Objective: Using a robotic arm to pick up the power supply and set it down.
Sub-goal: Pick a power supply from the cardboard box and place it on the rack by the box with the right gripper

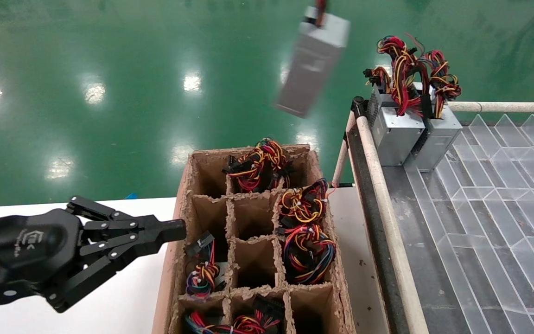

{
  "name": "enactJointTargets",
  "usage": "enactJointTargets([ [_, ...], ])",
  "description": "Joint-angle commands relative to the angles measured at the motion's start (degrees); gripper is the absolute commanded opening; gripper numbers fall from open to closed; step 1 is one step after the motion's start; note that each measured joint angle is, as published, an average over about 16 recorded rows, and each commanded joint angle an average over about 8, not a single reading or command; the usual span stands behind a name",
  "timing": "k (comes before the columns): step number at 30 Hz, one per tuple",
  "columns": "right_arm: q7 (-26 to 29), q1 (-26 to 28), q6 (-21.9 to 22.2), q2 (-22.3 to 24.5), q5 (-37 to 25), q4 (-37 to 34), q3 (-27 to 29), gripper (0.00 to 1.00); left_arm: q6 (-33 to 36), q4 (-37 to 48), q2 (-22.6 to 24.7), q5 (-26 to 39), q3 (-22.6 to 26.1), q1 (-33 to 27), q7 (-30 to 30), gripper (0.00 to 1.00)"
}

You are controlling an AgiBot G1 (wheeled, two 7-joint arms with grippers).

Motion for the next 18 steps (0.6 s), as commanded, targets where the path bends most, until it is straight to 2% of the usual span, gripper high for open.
enactJointTargets([
  [1, 0.60, 1.52, -1.69, 1.98, -0.93, -0.85, -0.42, 0.00, 0.00, 0.00, 0.00, 0.00, 0.00, 0.00, 0.00, 0.00],
  [9, 4.32, 4.88, -5.48, 10.23, -5.84, 0.14, -3.07, 0.00, 0.00, 0.00, 0.00, 0.00, 0.00, 0.00, 0.00, 0.00],
  [18, 8.31, 0.91, -4.46, 16.83, -7.20, 5.21, -5.07, 0.00, 0.00, 0.00, 0.00, 0.00, 0.00, 0.00, 0.00, 0.00],
])
